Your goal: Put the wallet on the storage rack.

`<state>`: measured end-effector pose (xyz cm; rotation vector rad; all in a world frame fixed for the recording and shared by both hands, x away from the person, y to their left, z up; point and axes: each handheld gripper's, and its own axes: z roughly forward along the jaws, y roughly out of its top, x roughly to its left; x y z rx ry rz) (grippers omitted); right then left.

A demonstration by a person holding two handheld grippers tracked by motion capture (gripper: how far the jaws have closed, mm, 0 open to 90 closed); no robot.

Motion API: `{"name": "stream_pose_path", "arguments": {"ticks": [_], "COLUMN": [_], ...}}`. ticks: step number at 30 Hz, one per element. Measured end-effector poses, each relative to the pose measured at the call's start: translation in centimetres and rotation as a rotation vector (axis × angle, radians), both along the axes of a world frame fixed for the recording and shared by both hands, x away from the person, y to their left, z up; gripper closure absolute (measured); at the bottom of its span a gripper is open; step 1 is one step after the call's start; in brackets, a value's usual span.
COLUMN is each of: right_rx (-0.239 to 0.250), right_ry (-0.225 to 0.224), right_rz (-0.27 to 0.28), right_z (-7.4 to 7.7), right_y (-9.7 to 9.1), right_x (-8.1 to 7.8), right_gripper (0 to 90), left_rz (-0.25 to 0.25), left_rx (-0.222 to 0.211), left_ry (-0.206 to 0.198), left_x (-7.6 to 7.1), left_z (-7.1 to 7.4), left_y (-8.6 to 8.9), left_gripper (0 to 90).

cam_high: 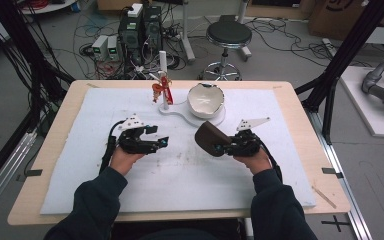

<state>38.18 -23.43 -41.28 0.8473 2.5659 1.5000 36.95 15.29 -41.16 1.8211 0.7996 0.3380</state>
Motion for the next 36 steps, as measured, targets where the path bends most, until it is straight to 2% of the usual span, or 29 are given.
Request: {"name": "stream_pose_path", "arguments": {"ticks": [2,7,9,12,14,18,23,25,27,28,30,31,33,36], "right_rx": [-0.015,-0.055,-0.075,-0.077,-0.079,-0.087,-0.149,-0.188,-0.223,-0.234,-0.262,-0.286,-0.307,-0.336], "right_ry": [-0.047,-0.123,-0.145,-0.163,-0.174,-0.199,-0.223,-0.253,-0.264,-0.299,-0.324,-0.311,-0.338,-0.352], "right_rz": [-0.026,-0.044,-0.050,-0.058,-0.065,-0.071,-0.086,-0.091,-0.096,-0.089,-0.090,-0.082,-0.070,-0.065], "right_z": [0.7,2.6,3.4,4.5,5.3,6.7,8.1,8.4,8.5,8.4,8.3,8.3,8.0,7.4], "right_y": [-0.1,0.2,0.4,0.6,0.8,1.0,1.8,2.2,2.7,2.9,3.4,3.7,4.1,4.4], "right_x": [-0.1,0.6,1.1,2.1,2.8,4.3,6.8,7.9,8.7,9.3,10.1,10.5,11.1,11.8], "right_gripper": [64.8,65.0,65.0,65.0,65.0,65.0,65.2,65.1,65.1,65.1,65.1,65.1,65.1,65.1], "left_rz": [0.021,0.086,0.114,0.148,0.162,0.171,0.163,0.167,0.170,0.172,0.176,0.177,0.180,0.184], "left_rx": [-0.002,-0.017,-0.032,-0.053,-0.071,-0.074,-0.078,-0.088,-0.099,-0.101,-0.104,-0.106,-0.110,-0.113], "left_ry": [-0.014,-0.046,-0.042,-0.034,-0.026,-0.024,-0.025,-0.026,-0.027,-0.026,-0.021,-0.018,-0.019,-0.018], "left_x": [-0.3,-0.8,-0.9,-0.8,-0.7,-0.6,-0.6,-0.6,-0.6,-0.6,-0.6,-0.6,-0.6,-0.6], "left_z": [0.2,0.3,0.2,-0.1,-0.2,-0.3,-0.4,-0.3,-0.3,-0.3,-0.4,-0.4,-0.4,-0.5], "left_y": [1.0,4.1,5.3,6.4,6.8,7.0,6.9,7.0,7.3,7.4,7.6,7.7,7.8,8.0], "left_gripper": [20.6,20.6,20.6,20.7,20.7,20.8,21.1,21.1,21.1,21.1,21.1,21.1,21.1,21.1]}}
